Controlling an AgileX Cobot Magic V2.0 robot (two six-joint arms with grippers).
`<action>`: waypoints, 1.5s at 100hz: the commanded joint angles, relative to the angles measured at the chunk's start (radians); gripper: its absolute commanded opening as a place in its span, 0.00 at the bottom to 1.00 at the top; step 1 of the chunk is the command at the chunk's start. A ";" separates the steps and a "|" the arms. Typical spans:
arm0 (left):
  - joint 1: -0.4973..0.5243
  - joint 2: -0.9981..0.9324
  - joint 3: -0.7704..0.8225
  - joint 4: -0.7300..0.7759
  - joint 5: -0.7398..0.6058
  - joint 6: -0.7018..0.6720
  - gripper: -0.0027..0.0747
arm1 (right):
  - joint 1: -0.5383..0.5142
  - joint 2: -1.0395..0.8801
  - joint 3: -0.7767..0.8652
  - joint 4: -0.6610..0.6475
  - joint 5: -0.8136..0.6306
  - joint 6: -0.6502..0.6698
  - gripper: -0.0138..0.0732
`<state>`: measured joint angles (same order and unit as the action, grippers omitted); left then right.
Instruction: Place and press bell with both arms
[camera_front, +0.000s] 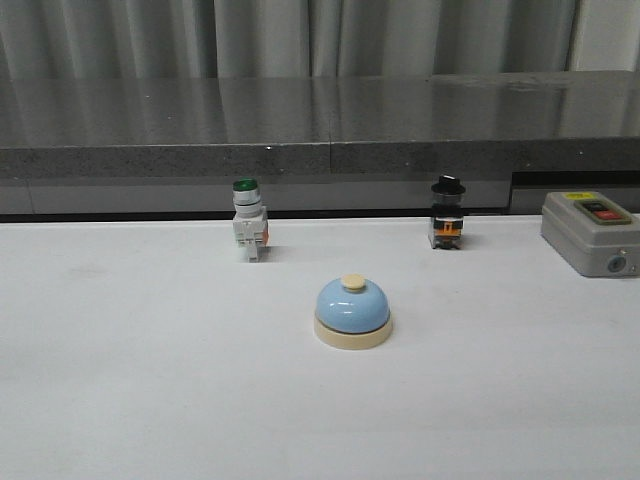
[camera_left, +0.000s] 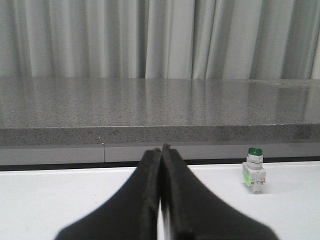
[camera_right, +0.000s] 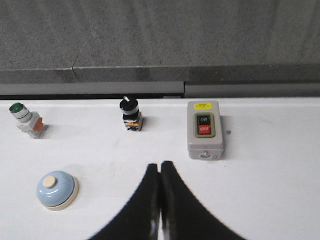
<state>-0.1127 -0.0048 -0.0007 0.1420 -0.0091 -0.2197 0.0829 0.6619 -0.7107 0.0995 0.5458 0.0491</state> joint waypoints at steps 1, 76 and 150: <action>0.003 -0.029 0.044 0.001 -0.081 -0.010 0.01 | 0.001 0.053 -0.035 0.041 -0.062 -0.006 0.09; 0.003 -0.029 0.044 0.001 -0.081 -0.010 0.01 | 0.345 0.801 -0.447 0.042 0.104 -0.101 0.09; 0.003 -0.029 0.044 0.001 -0.081 -0.010 0.01 | 0.443 1.190 -0.717 0.042 0.162 -0.119 0.09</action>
<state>-0.1127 -0.0048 -0.0007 0.1420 -0.0091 -0.2197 0.5262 1.8890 -1.3838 0.1359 0.7227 -0.0578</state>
